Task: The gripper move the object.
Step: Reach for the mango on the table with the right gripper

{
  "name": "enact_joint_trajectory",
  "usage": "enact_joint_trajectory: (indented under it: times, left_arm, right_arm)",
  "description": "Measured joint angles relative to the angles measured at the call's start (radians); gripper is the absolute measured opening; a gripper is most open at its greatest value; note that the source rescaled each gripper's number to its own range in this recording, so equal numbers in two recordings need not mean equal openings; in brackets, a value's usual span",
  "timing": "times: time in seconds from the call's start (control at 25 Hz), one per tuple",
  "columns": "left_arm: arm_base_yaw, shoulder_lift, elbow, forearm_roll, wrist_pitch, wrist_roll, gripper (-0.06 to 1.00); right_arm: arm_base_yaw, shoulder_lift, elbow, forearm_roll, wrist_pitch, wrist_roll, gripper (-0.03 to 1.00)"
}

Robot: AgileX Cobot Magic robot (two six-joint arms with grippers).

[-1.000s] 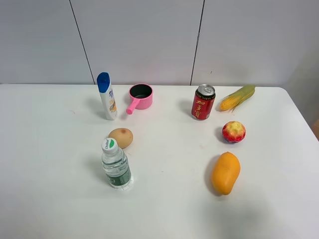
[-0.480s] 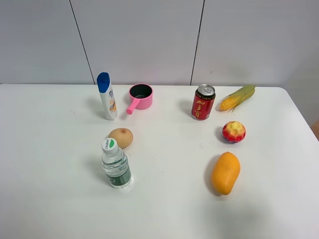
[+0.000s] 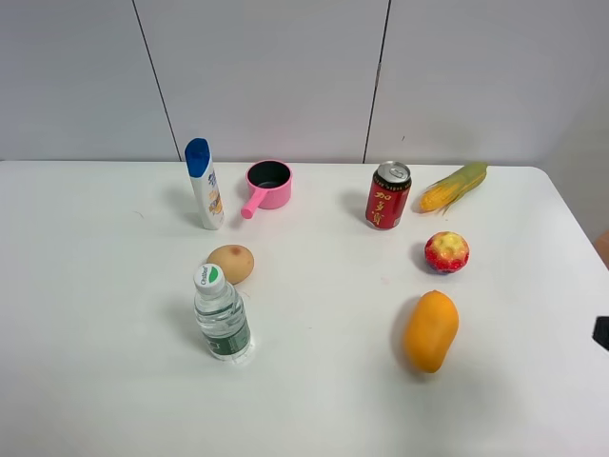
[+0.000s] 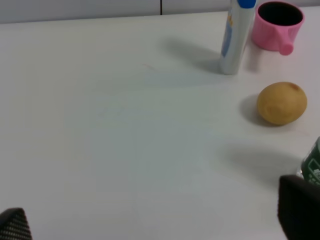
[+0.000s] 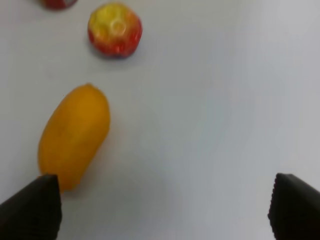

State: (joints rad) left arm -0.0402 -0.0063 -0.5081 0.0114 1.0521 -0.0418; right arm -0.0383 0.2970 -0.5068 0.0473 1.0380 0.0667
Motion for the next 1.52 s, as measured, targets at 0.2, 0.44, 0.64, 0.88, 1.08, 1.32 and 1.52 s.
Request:
enact_joint_trajectory:
  times: [0.2, 0.44, 0.64, 0.88, 1.08, 1.32, 1.52]
  left_arm:
    - [0.0, 0.0, 0.0, 0.0, 0.0, 0.0, 1.0]
    - [0.0, 0.0, 0.0, 0.0, 0.0, 0.0, 1.0]
    - [0.0, 0.0, 0.0, 0.0, 0.0, 0.0, 1.0]
    - [0.0, 0.0, 0.0, 0.0, 0.0, 0.0, 1.0]
    - [0.0, 0.0, 0.0, 0.0, 0.0, 0.0, 1.0]
    - [0.0, 0.0, 0.0, 0.0, 0.0, 0.0, 1.0]
    - [0.0, 0.0, 0.0, 0.001, 0.0, 0.0, 1.0]
  right_arm:
    - [0.0, 0.405, -0.088, 0.114, -0.153, -0.015, 1.0]
    - [0.0, 0.709, -0.096, 0.232, -0.279, -0.03, 1.0]
    - [0.06, 0.833, -0.097, 0.278, -0.361, -0.026, 1.0]
    - [0.157, 1.026, -0.098, 0.278, -0.424, 0.066, 1.0]
    - [0.215, 1.156, -0.098, 0.28, -0.521, 0.113, 1.0]
    - [0.24, 1.28, -0.099, 0.325, -0.604, 0.094, 1.0]
    - [0.241, 1.34, -0.105, 0.334, -0.666, 0.081, 1.0]
